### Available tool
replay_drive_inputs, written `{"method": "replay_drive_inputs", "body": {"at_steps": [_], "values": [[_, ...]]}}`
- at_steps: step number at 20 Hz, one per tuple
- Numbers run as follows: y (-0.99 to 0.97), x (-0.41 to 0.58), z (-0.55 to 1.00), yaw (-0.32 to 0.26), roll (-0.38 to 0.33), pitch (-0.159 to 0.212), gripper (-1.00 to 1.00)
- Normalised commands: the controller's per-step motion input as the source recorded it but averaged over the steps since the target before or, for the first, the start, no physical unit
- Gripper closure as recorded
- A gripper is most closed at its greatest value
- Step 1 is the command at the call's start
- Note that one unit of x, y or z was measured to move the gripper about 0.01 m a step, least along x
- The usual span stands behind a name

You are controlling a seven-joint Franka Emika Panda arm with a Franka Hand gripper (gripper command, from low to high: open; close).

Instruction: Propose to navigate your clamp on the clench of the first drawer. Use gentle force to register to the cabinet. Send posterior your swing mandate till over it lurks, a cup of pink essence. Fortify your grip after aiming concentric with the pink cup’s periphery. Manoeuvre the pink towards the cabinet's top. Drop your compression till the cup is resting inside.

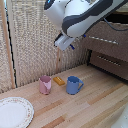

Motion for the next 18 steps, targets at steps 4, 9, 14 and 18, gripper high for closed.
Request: {"method": "replay_drive_inputs", "body": {"at_steps": [4,9,14,18], "values": [[0.34,0.211,0.00,-0.127,0.375,-0.018,-1.00],[0.33,0.233,0.00,-0.124,0.375,-0.008,-1.00],[0.30,0.333,-0.01,-0.119,0.375,0.000,-1.00],[0.27,0.402,-0.02,-0.114,0.375,0.010,-1.00]]}}
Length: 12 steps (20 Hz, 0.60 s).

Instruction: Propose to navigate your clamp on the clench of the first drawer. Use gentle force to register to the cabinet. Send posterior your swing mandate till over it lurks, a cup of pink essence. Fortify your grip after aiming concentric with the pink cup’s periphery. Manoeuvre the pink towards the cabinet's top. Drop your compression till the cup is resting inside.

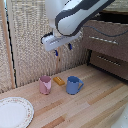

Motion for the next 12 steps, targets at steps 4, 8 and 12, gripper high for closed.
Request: {"method": "replay_drive_inputs", "body": {"at_steps": [4,8,12], "values": [[0.16,0.453,-0.03,-0.085,0.375,0.108,-1.00],[0.09,0.457,-0.02,-0.059,0.363,0.180,-1.00],[0.05,0.459,0.00,-0.018,0.269,0.202,-1.00]]}}
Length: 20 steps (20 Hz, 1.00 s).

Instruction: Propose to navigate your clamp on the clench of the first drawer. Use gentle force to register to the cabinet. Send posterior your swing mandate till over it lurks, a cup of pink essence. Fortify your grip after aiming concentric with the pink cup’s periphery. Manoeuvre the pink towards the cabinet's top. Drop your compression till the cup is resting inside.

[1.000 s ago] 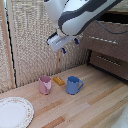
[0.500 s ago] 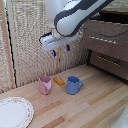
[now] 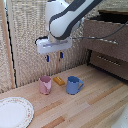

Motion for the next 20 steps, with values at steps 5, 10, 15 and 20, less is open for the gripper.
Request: {"method": "replay_drive_inputs", "body": {"at_steps": [5,10,15,20], "values": [[0.05,0.361,-0.04,0.000,0.119,0.142,-1.00],[0.01,0.272,-0.13,0.019,-0.011,0.117,-1.00],[0.00,0.269,-0.19,0.039,-0.055,0.105,-1.00],[-0.03,0.281,-0.20,0.052,-0.024,0.086,-1.00]]}}
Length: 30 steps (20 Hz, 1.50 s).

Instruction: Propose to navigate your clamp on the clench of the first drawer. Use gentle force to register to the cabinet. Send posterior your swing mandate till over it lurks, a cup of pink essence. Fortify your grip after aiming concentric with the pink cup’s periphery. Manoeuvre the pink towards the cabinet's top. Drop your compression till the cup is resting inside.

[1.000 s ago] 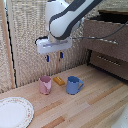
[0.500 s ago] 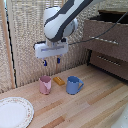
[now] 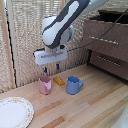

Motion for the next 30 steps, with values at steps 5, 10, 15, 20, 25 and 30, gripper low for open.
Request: {"method": "replay_drive_inputs", "body": {"at_steps": [5,10,15,20,25,30], "values": [[-0.11,0.327,-0.24,0.073,0.000,0.045,-1.00],[-0.34,0.395,-0.23,0.126,0.019,0.010,-1.00],[-0.28,0.217,-0.20,0.134,0.000,0.001,-1.00],[-0.01,-0.007,-0.07,0.039,0.001,0.006,1.00],[0.10,-0.004,-0.03,0.030,-0.022,0.000,1.00],[0.02,-0.011,-0.06,0.030,-0.004,0.007,1.00]]}}
